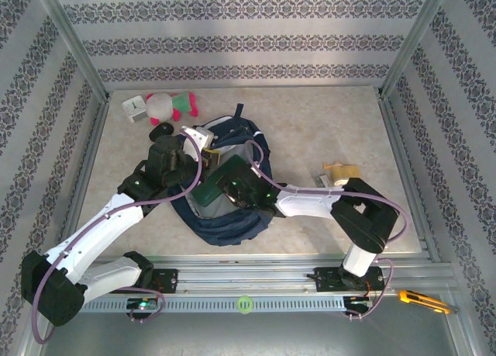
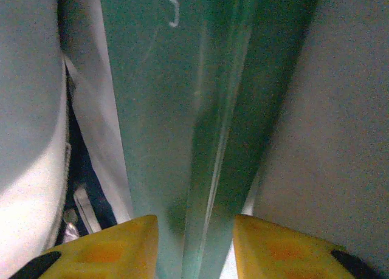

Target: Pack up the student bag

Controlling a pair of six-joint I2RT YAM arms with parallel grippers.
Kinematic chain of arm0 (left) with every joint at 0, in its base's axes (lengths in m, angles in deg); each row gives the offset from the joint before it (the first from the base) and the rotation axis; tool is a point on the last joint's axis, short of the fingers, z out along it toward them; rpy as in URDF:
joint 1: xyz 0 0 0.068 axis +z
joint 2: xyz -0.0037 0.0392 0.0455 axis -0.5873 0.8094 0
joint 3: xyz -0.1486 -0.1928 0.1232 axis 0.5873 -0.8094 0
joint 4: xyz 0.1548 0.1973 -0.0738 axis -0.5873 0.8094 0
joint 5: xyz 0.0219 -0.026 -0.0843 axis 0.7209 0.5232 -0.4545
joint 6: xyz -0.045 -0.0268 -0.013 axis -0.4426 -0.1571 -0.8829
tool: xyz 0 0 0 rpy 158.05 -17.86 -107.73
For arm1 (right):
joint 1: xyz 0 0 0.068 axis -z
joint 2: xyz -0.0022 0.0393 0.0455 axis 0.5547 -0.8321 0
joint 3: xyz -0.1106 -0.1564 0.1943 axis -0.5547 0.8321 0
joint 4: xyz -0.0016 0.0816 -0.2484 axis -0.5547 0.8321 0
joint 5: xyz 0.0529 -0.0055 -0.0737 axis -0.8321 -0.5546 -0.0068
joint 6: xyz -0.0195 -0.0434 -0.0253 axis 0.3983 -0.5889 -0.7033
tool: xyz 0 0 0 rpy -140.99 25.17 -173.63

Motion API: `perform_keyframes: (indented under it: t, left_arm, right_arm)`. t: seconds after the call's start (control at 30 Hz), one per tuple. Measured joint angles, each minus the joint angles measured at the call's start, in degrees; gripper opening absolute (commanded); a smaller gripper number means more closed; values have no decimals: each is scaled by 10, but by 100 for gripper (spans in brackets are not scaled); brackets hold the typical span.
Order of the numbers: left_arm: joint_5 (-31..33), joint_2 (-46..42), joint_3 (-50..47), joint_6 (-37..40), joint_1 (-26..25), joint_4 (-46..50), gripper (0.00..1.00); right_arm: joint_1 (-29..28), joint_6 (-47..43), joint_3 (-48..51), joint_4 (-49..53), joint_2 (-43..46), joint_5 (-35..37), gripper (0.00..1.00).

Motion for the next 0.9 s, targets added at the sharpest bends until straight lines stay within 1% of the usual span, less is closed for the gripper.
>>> perform_keyframes:
  t: [0.07, 0.27, 0.47, 0.53, 0.63, 0.77, 0.8, 0.83, 0.9]
  left_arm:
    - [-5, 0, 0, -1, 0, 0, 0]
    - [-11, 0, 1, -13, 12, -17, 0]
    - [-5, 0, 1, -16, 23, -26, 0]
    - [0, -2, 1, -15, 23, -26, 0]
    - [1, -4, 2, -11, 22, -25, 0]
    - [0, -8, 2, -1, 21, -23, 0]
    - [1, -9, 2, 2, 20, -21, 0]
    - [3, -11, 2, 7, 18, -19, 0]
    - [9, -16, 2, 14, 16, -10, 0]
  right_arm:
    - [0, 4, -27, -11, -26, 6, 28]
    - [7, 3, -119, -52, -112, 37, 26]
    - [19, -3, -203, -96, -204, 67, 27]
    - [21, -5, -222, -106, -225, 76, 28]
    - [28, -7, -225, -113, -237, 85, 38]
    - [27, -12, -215, -124, -232, 91, 43]
    - [27, -12, -210, -126, -228, 91, 47]
    - [27, -14, -200, -131, -222, 91, 48]
    - [22, -32, -116, -136, -155, 90, 49]
